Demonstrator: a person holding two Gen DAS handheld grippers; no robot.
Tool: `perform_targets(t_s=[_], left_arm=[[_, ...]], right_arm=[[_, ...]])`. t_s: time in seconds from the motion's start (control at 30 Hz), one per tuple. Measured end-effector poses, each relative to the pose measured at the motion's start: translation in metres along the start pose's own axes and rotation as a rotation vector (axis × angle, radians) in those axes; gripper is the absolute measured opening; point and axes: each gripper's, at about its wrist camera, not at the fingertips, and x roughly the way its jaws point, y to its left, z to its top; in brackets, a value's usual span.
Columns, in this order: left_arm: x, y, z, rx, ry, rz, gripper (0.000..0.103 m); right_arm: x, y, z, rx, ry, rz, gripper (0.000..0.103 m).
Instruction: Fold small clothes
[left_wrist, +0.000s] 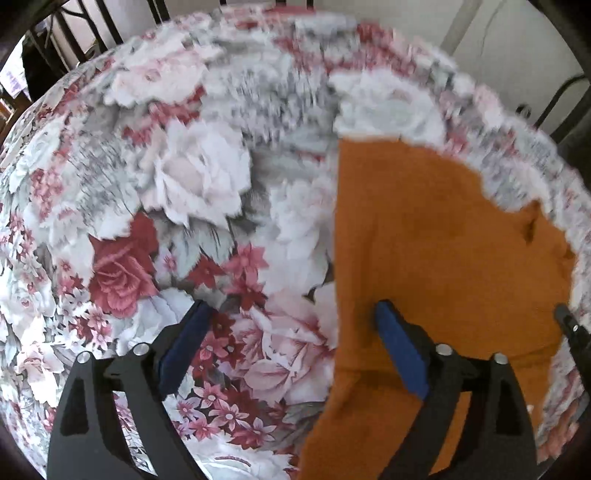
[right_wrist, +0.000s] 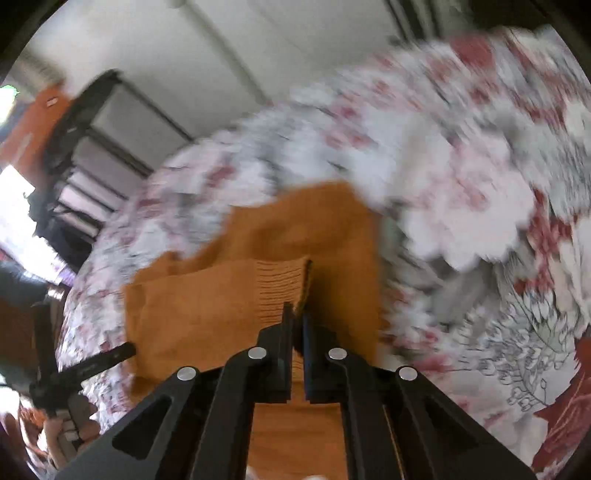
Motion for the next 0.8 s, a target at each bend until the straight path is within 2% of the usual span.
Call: perform_targets(t_s=[0.1,0.17,0.2,0.23,0.3,0.33,0.37,0.4,0.47,0.57,0.63,0.7,0.77,0.8], left_arm=[[0.003,0.002,0.001,-0.003,0.004,0.007,0.092],[-0.011,0.01,0.004,-0.037,-0.039,-0.021,0.091],[-0.018,0.013,0.006,-0.047,-0.067,-0.036,0.09],[-0.024,0.014,0.008,-0.05,-0.093,-0.043,0.09],[-0.019,0.012,0.01,-0.024,-0.081,-0.007,0.09],[-0.006,0.005,0.008,0.007,-0.027,0.039,0.092],[0.008,0.003,0.005,0.024,0.023,0.054,0.094],[0.014,0.003,0.002,0.018,0.036,0.054,0.095],[0.006,0.003,0.006,0.016,0.016,0.057,0.094],[-0.033,-0.005,0.007,0.046,-0.109,-0.011,0.092],[-0.043,-0.014,0.004,0.088,-0.128,-0.053,0.093],[-0.029,-0.026,-0.002,0.151,-0.07,-0.029,0.096],[0.01,-0.039,-0.016,0.235,0.075,0.051,0.099],[0.017,-0.041,-0.02,0.246,0.1,0.064,0.099]], right_arm=[[-0.01,0.007,0.003,-0.003,-0.035,-0.012,0.009],[-0.032,0.025,0.006,-0.077,-0.136,-0.039,0.01],[-0.037,0.032,0.007,-0.11,-0.156,-0.025,0.01],[-0.037,0.041,0.008,-0.146,-0.153,0.0,0.01],[-0.026,0.049,0.006,-0.183,-0.099,0.013,0.011],[-0.011,0.047,0.001,-0.199,-0.029,-0.005,0.027],[0.006,0.042,-0.004,-0.206,0.051,-0.037,0.034],[0.018,0.037,-0.01,-0.204,0.102,-0.055,0.032],[0.014,0.042,-0.013,-0.209,0.07,-0.078,0.03],[-0.012,0.067,-0.012,-0.262,-0.002,-0.053,0.039],[-0.016,0.078,-0.017,-0.286,-0.001,-0.038,0.058],[0.0,0.084,-0.027,-0.335,0.071,-0.058,0.06],[0.026,0.073,-0.044,-0.349,0.183,-0.113,0.061],[0.029,0.069,-0.048,-0.348,0.183,-0.113,0.061]])
